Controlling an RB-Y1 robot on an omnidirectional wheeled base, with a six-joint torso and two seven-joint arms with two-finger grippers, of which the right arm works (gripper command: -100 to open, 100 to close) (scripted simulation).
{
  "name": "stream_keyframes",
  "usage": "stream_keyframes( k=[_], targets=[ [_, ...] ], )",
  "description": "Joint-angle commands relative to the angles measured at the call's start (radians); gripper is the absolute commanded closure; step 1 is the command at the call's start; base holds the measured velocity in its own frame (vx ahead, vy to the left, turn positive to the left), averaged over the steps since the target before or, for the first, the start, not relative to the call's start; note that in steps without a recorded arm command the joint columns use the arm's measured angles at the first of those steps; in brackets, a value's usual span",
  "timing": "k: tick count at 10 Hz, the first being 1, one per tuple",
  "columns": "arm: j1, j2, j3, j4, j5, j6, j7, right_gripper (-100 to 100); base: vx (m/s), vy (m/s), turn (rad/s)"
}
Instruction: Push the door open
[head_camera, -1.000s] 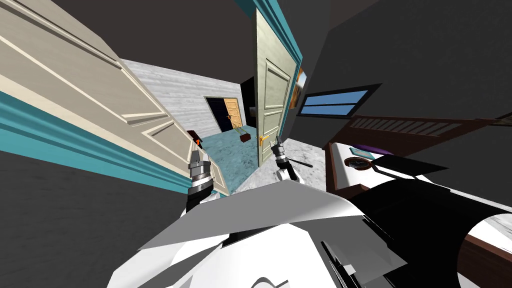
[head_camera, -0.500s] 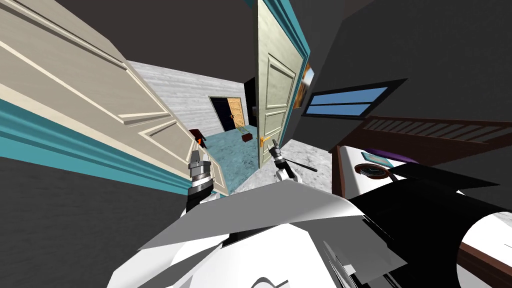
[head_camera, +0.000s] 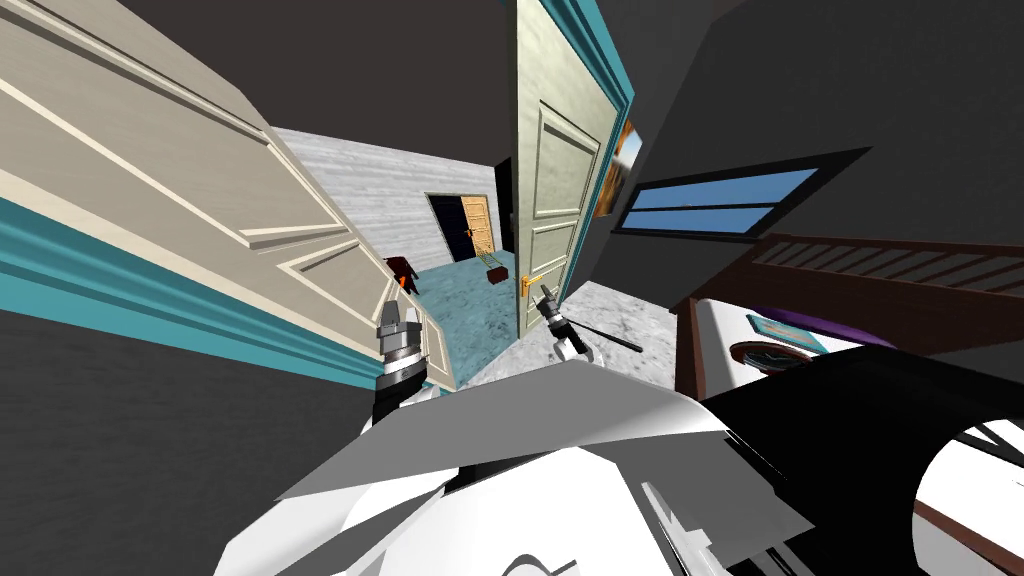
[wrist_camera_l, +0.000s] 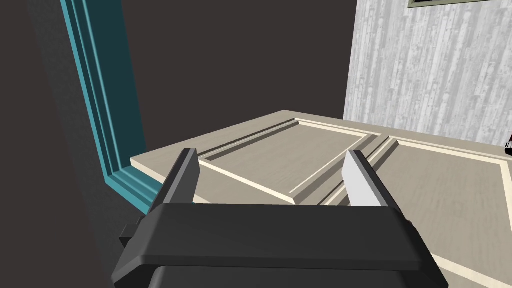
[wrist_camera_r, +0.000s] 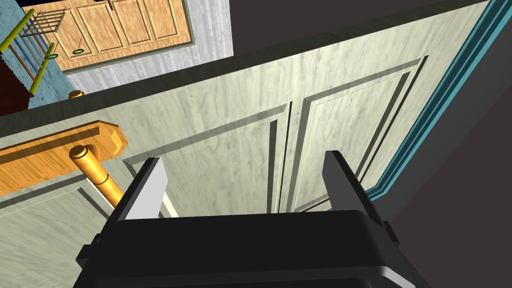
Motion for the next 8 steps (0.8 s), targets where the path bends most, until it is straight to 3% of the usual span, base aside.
stream_keyframes(
  k=[1,2,3,7,8],
  targets=[
    [-0.025,-0.032,0.018,0.05,-0.013,0.005,-0.016,-100,0.035,-0.093,0.153],
    [-0.041,-0.055,0.03,0.087,-0.022,0.003,-0.026,-100,0.058,-0.103,0.164],
    [-0.041,-0.055,0.03,0.089,-0.022,0.003,-0.026,-100,0.054,-0.077,0.032],
    [-0.103,-0.14,0.075,0.222,-0.055,-0.004,-0.067,-100,0.042,-0.098,0.126],
    [-0.103,-0.14,0.075,0.233,-0.055,-0.004,-0.067,-100,0.04,-0.093,0.037]
  ],
)
